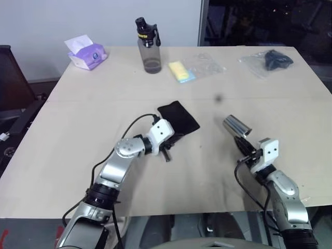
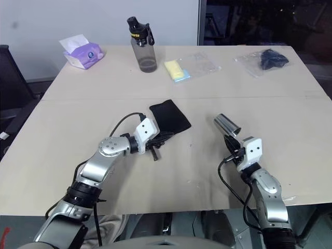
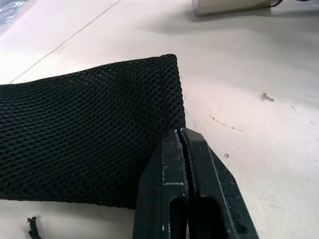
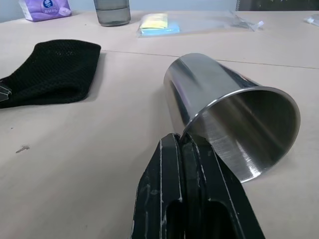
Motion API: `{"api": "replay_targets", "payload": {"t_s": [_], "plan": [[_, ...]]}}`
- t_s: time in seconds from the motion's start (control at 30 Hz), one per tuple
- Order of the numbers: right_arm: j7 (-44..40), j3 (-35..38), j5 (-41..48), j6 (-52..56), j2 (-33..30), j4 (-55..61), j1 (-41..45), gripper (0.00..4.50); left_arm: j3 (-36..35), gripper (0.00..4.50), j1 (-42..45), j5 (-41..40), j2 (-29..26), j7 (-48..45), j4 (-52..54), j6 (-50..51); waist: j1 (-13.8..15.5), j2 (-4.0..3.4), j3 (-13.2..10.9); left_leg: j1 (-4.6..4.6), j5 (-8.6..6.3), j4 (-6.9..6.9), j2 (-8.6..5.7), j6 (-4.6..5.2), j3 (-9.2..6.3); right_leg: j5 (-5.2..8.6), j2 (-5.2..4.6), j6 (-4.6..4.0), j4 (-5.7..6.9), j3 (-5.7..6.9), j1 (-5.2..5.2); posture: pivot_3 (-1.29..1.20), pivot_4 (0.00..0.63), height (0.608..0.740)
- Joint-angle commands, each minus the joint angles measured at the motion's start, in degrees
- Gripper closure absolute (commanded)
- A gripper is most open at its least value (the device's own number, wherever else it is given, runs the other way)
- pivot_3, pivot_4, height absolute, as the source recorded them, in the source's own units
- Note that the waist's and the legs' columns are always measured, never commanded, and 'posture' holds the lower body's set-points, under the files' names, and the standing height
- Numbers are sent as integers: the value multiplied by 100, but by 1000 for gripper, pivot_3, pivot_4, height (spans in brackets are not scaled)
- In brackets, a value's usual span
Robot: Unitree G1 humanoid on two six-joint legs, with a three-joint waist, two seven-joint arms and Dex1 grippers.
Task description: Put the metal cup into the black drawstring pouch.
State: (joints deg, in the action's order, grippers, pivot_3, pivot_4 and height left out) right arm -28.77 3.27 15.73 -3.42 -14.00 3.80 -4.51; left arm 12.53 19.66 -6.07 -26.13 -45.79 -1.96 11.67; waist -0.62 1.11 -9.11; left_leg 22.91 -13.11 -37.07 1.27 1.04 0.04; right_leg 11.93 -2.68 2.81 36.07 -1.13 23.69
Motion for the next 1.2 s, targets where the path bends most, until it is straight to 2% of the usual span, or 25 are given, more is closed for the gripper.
{"api": "replay_targets", "payload": {"t_s": [0.03, 0.27, 0.43, 0.57, 0.67, 0.77, 0.97, 1.2], "plan": [[-355, -23, 208, -328, -81, 433, 21, 4500, -394, 4460, 19, -502, 173, 72, 356, 389, -2, 0, 0, 0, 0, 0, 0, 0, 0, 0, 0, 0, 0, 1, 0, 0, 150, 740], [-868, -544, -1, -234, -426, 951, 170, 4500, -797, 4460, 90, -1216, 311, 45, 735, 1146, -8, 0, -2, 0, 0, 0, 0, 0, -4, 0, 1, 2, 1, 3, 0, 0, 150, 740], [-668, -656, -187, -141, -412, 921, 252, 4500, -436, 4460, 13, -708, -136, -157, 691, 791, -4, 0, -2, 0, 0, 0, -1, 0, -7, 1, 3, 1, 2, 6, 0, 0, 150, 740], [-607, -585, -153, 408, -576, 853, 68, 4500, -402, 4460, 59, -602, -211, -185, 612, 605, 23, 0, -2, 1, 0, 0, -1, 0, -3, 0, 1, 0, 0, 3, 0, 0, 150, 740], [-477, -499, -292, 281, -595, 761, -13, 3632, -444, 4500, 68, -612, -164, -156, 533, 596, 27, 1, -2, 4, 0, -1, -3, 0, -4, -1, -2, -3, 0, 3, 0, 0, 150, 740], [-490, -395, -185, 231, -608, 806, -119, 2463, -325, 4500, 67, -480, -287, -331, 472, 409, 8, 0, -2, 3, 0, -1, -2, 0, -3, 0, -1, -2, 0, 3, 0, 0, 150, 740], [-937, -405, 47, 134, -860, 1178, -474, 2463, -168, 4500, 220, -227, -347, -466, 305, 128, 14, 1, -2, 2, 0, -1, -1, 0, -3, 1, 1, 0, 1, 3, 0, 0, 150, 740], [-1352, -593, 524, 512, -1041, 1919, -752, 2463, 129, 4500, 492, 12, -325, -698, 89, -62, 5, 1, -2, 2, 0, -2, -1, 0, -3, 2, 1, 2, 0, 3, 0, 0, 150, 740]]}}
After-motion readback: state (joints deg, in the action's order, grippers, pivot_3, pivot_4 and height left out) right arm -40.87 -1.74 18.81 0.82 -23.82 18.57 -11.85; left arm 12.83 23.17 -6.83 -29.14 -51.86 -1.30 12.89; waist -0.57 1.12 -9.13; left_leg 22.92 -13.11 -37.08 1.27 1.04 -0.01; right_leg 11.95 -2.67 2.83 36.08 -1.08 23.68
